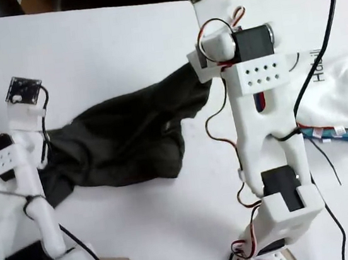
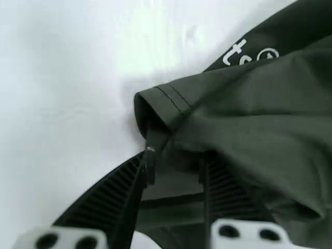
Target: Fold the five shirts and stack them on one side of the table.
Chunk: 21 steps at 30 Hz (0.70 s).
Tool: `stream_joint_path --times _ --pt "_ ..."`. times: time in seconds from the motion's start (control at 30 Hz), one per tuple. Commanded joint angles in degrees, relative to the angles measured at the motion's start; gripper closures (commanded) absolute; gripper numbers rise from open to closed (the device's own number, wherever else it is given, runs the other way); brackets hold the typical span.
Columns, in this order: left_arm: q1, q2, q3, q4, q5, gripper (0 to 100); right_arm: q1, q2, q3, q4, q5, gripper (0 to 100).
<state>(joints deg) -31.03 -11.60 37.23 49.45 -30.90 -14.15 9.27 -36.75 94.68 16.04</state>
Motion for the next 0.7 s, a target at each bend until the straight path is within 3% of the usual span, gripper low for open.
stream_joint_path --times 0.0,0.27,0.47,0.6,0.67 --pt "1.1 4.5 -4.3 0.5 0.6 83 0.0 -3.6 -1.8 0.2 0.1 97.9" --pt "2.2 11.2 -15.4 10.5 2.1 83 0.0 -3.6 -1.8 0.2 0.1 97.9" --pt "6.5 15.7 -15.8 12.0 2.4 84 0.0 -3.6 -1.8 0.1 0.1 97.9" --pt "8.2 16.4 -17.3 15.8 2.5 97 0.0 -3.6 -1.8 0.0 0.1 97.9" --pt "8.3 15.6 -19.0 18.0 2.5 97 0.0 -3.5 -1.8 -0.2 0.1 97.9"
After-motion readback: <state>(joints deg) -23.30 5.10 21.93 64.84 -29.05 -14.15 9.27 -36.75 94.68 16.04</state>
